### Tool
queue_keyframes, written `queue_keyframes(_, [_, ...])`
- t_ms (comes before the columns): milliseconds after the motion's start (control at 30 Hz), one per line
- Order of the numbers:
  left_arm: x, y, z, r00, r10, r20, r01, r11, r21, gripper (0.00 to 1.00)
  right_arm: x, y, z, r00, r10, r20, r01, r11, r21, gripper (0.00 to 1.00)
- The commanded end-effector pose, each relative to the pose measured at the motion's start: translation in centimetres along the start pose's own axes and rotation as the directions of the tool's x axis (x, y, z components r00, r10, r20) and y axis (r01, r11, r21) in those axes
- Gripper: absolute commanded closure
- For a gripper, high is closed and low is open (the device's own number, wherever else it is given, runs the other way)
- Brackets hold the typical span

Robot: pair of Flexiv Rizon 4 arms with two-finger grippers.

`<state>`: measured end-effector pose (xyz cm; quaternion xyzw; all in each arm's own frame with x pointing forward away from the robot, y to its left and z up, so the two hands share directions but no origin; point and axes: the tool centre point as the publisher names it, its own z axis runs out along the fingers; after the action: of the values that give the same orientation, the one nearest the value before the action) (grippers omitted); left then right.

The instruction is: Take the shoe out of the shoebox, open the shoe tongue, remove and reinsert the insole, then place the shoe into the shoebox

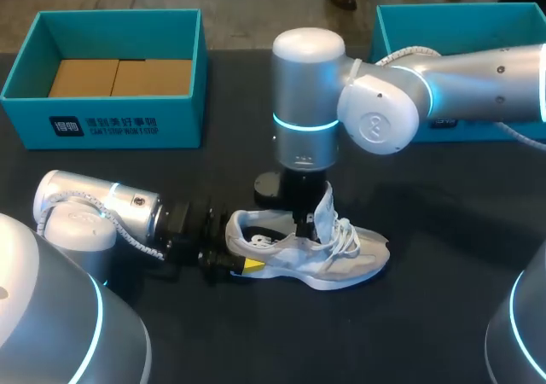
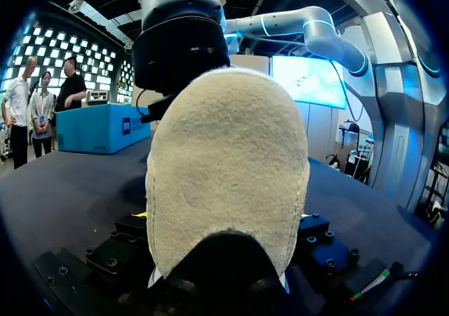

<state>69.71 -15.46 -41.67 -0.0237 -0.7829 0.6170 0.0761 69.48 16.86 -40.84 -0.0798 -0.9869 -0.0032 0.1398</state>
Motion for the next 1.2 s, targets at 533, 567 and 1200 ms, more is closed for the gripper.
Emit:
queue_keyframes(533, [0.1, 0.3, 0.0, 1.0, 0.0, 0.003, 0.0, 1.0, -0.001, 1.0, 2.3, -1.1, -4.4, 0.989, -0.05, 0.137, 0.079, 0.973, -0.217, 1.0])
queue_keyframes(567, [0.1, 0.3, 0.0, 1.0, 0.0, 0.003, 0.0, 1.0, -0.001, 1.0, 2.3, -1.1, -4.5, 0.989, -0.055, 0.139, 0.086, 0.971, -0.224, 1.0])
queue_keyframes(1200, [0.1, 0.3, 0.0, 1.0, 0.0, 0.003, 0.0, 1.0, -0.001, 1.0, -0.3, -3.1, -2.9, 0.978, -0.127, 0.168, 0.191, 0.874, -0.447, 1.0])
